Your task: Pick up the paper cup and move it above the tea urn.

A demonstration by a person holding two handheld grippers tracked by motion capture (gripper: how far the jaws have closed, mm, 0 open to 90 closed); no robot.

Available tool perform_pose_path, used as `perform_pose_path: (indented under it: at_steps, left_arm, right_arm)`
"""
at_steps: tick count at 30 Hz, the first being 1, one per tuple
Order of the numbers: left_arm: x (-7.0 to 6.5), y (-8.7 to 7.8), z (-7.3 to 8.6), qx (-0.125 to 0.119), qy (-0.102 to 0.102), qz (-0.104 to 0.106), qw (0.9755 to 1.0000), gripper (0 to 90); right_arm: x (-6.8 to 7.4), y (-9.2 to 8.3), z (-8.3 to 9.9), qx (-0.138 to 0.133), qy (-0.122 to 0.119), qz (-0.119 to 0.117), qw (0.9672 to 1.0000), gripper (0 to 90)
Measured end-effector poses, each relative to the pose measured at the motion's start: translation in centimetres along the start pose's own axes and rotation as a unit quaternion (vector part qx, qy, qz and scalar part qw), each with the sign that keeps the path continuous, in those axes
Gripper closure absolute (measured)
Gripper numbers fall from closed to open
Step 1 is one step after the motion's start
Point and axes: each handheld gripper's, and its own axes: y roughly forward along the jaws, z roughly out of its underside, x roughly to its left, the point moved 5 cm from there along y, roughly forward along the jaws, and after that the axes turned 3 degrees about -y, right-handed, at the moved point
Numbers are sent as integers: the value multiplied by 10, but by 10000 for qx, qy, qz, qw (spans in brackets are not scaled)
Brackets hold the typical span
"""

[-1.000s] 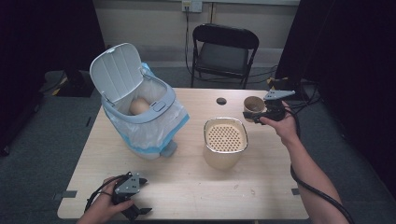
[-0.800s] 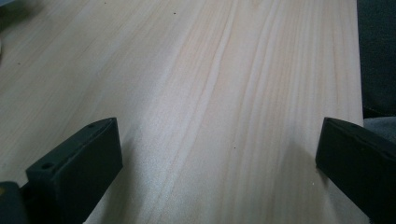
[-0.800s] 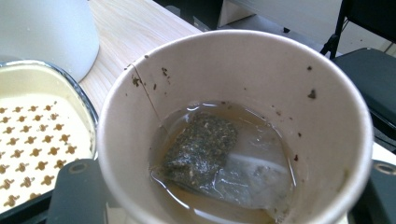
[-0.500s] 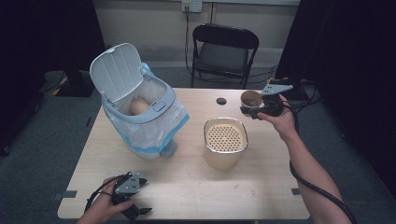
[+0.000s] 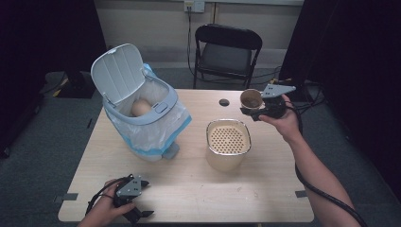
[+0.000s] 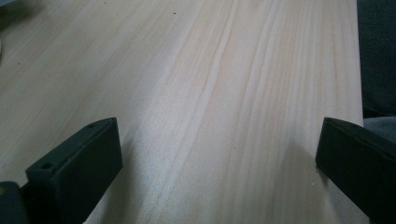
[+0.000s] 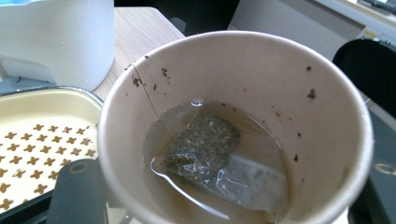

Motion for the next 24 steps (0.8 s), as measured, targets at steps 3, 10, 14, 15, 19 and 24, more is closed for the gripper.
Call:
perform_pose_path:
  at_steps: [3,10,14,15,19,24]
  left_arm:
    - [0,0,0,35,-5,5,10000,0]
    - [0,0,0,14,-9,10,10000,0]
    - [0,0,0,24,-12,-3,10000,0]
    - [0,0,0,39,-8,6,10000,0]
    - [0,0,0,31,-11,-9,10000,0]
    - [0,0,0,24,-14,-9,10000,0]
  right_arm:
    - [4,-1,-2,-6,-161,68,9998,270]
    - [16,-4,-6,99,-621,167,9979,270]
    - [22,-6,-9,124,-861,222,9960,272]
    - [24,-7,-10,129,-918,234,9954,272]
    - [27,-8,-11,250,-1209,342,9918,274]
    - [29,-9,-12,395,-1655,560,9838,276]
